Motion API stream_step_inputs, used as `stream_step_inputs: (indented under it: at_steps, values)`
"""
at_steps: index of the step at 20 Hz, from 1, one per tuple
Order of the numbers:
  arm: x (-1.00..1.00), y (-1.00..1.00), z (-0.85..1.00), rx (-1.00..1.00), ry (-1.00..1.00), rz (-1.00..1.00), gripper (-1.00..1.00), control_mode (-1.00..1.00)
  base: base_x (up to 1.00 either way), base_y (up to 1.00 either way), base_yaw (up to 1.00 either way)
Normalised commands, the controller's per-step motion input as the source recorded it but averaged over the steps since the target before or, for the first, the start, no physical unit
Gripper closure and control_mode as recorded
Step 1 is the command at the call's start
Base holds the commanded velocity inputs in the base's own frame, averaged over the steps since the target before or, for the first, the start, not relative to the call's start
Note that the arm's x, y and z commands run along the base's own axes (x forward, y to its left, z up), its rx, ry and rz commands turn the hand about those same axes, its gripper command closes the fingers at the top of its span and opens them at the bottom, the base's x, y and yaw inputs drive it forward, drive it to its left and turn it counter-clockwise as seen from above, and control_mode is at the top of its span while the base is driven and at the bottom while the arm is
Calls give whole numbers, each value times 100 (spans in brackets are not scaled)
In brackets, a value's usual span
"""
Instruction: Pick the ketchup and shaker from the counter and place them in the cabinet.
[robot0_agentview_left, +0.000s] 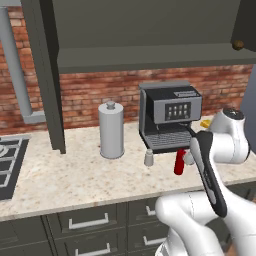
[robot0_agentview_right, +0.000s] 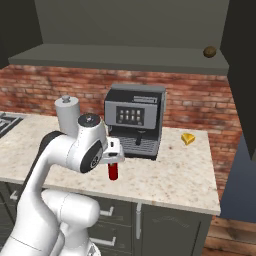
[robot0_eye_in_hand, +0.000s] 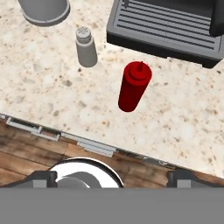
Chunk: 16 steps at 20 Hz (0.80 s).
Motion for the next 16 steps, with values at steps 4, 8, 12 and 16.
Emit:
stream_step_inputs:
  at_steps: [4,8,12,16]
  values:
    - [23,-2,-36,0,0,1,-100,-100,0,0,0]
    - [35,0,-18,0,0,1,-100,-100,0,0,0]
    - [42,0,-18,0,0,0,-100,-100,0,0,0]
    - [39,0,-23,2,0,0,-100,-100,0,0,0]
